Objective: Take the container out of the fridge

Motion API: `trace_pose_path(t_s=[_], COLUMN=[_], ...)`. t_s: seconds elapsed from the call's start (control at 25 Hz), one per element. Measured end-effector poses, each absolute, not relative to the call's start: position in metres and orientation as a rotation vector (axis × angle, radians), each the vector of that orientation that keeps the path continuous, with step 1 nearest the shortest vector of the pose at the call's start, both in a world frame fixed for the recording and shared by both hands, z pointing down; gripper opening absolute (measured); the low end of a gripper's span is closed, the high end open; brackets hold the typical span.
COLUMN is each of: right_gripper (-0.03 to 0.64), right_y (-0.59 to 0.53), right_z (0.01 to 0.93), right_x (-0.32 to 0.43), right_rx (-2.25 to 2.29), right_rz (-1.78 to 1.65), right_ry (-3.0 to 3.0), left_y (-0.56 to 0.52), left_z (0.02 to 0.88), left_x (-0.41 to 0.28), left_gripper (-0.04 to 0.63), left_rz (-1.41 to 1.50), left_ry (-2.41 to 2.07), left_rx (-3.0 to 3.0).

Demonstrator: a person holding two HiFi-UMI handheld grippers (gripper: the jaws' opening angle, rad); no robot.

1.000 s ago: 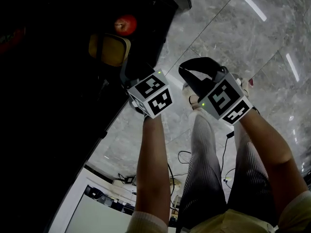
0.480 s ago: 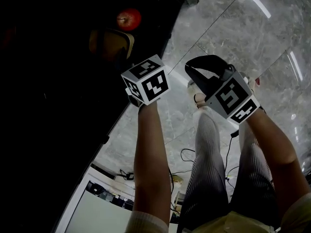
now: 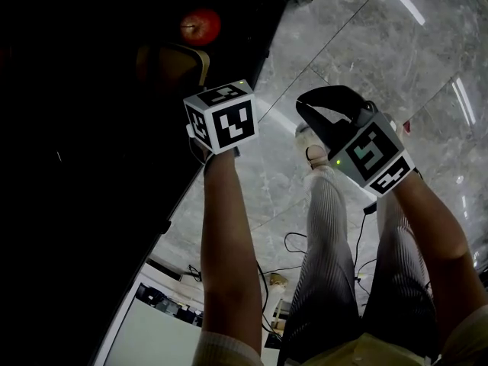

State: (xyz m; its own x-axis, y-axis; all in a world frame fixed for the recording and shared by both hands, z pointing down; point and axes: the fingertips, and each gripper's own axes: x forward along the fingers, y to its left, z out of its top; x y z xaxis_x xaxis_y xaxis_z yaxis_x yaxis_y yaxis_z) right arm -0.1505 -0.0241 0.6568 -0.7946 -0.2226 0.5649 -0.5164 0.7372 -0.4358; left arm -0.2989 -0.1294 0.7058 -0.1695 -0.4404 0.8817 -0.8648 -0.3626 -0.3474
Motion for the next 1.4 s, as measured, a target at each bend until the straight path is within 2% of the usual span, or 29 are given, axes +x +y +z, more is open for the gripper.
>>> trace_pose_path(t_s=[0.12, 0.32, 0.4, 0.68, 0.88, 1.4], right_gripper=[0.03, 0.029, 0.029, 0.029, 0.03, 0.031], right_y=[-0.022, -0.018, -0.016, -0.013, -0.008, 0.01], right_z=[0.657, 0.656, 0.655, 0.645, 0.628, 0.571], right_x=[-0.151, -0.149, -0.147, -0.139, -0.127, -0.081], right_rx=[0.565, 0.556, 0.566, 0.593, 0.621, 0.69], right_rz=[0.825, 0.815, 0.817, 0.804, 0.786, 0.772], right_ry=[-2.452, -2.457, -2.453, -2.445, -2.443, -2.411], left_y=[-0.129, -0.128, -0.124, -0.103, -0.089, -0.046], left_z=[0.71, 0.714, 0.714, 0.713, 0.703, 0.652], left_x=[-0.301, -0.3, -0.297, -0.27, -0.239, -0.174], left_gripper=[0.109, 0.039, 0.03, 0.026, 0.026, 0.026], left_rz=[1.549, 1.561, 1.542, 1.479, 1.539, 1.537], left_ry=[-1.476, -1.447, -1.439, -1.399, -1.317, -1.159], left_rx=[1.711, 1.695, 1.697, 1.749, 1.833, 1.985])
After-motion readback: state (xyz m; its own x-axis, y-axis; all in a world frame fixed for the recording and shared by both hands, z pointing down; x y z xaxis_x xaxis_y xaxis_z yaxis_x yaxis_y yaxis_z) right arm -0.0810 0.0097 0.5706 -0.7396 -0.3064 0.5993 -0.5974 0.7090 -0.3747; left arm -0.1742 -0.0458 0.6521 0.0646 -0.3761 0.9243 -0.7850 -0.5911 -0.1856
